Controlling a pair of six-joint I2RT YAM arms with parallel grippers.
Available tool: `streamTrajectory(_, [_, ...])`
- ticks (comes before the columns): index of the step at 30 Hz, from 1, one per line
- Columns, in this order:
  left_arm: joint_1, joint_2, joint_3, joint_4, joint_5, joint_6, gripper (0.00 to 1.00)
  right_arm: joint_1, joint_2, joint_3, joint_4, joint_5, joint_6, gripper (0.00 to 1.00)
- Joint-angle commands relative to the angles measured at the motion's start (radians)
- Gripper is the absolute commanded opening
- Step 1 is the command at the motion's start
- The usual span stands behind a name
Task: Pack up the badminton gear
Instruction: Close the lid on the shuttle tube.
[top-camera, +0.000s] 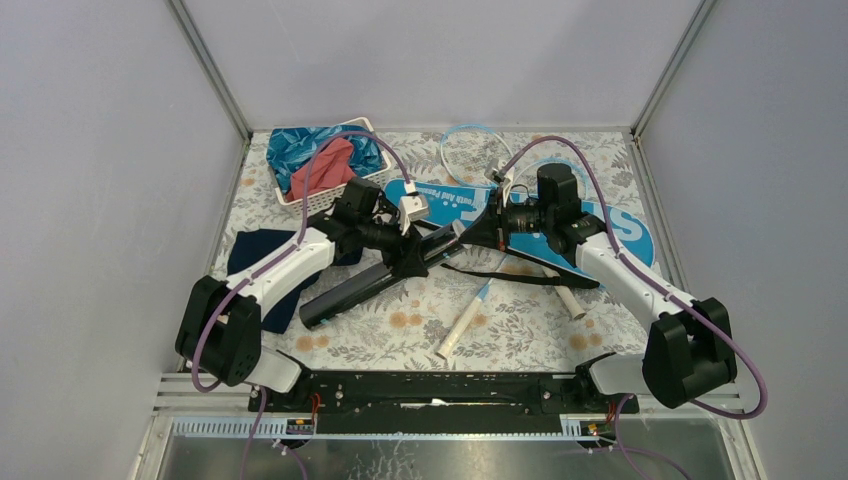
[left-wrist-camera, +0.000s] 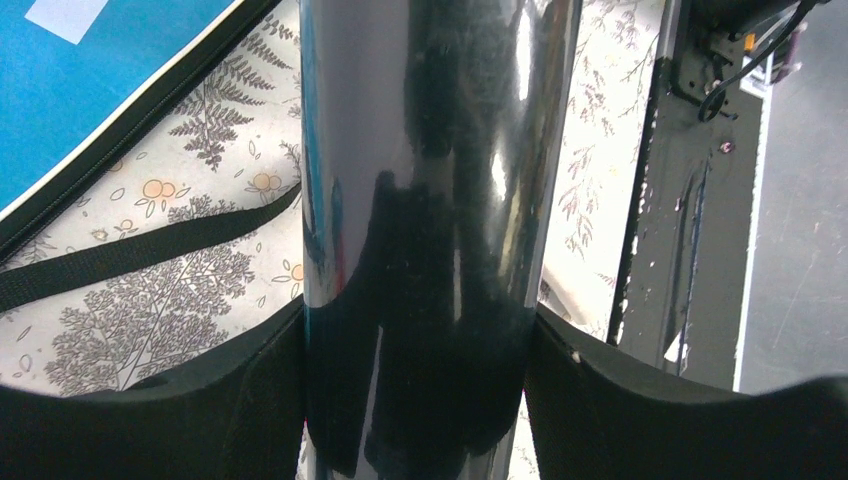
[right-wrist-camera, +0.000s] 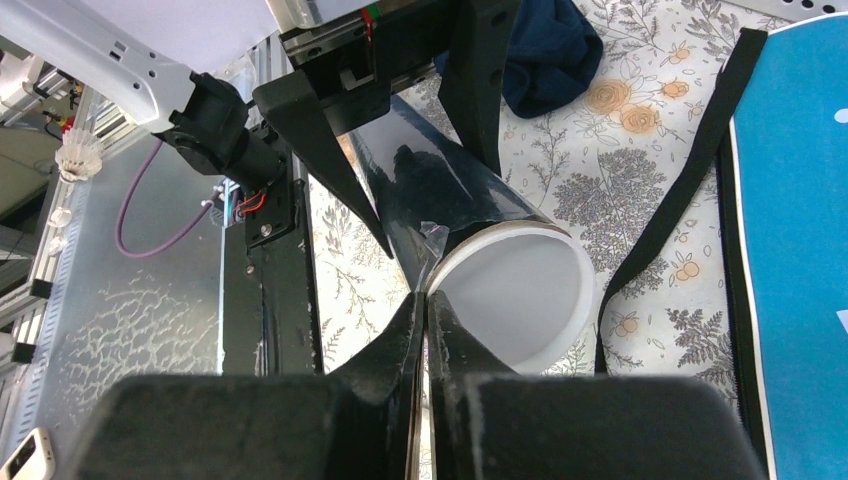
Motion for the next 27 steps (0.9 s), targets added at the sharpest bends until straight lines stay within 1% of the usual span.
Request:
streamTrajectory(1, [-0.024,0.024,0.027,0.384,0.07,-0.15,0.0,0.069,0.023,-0.026,0.057,-0.131,0.065,0.05])
streamTrajectory(9, [-0.015,0.031,0.024,0.413,0.071,-0.178,0.0,0.069,0.032,-0.026,0.047,-0.137,0.06,0.13])
streamTrajectory(11, [-0.015,0.029,0.025,0.4,0.084,-0.15,0.0,0.069,0.04,-0.021,0.034,-0.138,0.05,0.11])
streamTrajectory(14, [-0.015,0.024,0.029,0.353,0.083,-0.069,0.0,0.068,0.038,-0.009,-0.012,-0.112,0.019,0.03])
streamTrajectory(17, [-0.016,0.017,0.025,0.296,0.072,0.018,0.0,0.068,0.032,0.005,-0.055,-0.087,-0.032,0.01])
streamTrajectory(22, [-0.017,0.012,0.023,0.206,0.052,0.178,0.0,0.068,0.03,0.033,-0.144,-0.077,-0.104,0.0])
streamTrajectory(25, [-0.017,0.012,0.036,0.119,0.035,0.329,0.0,0.067,0.034,0.061,-0.238,-0.076,-0.18,0.01])
streamTrajectory(27, [-0.017,0.012,0.048,0.059,0.019,0.415,0.0,0.068,0.029,0.071,-0.278,-0.069,-0.224,0.03])
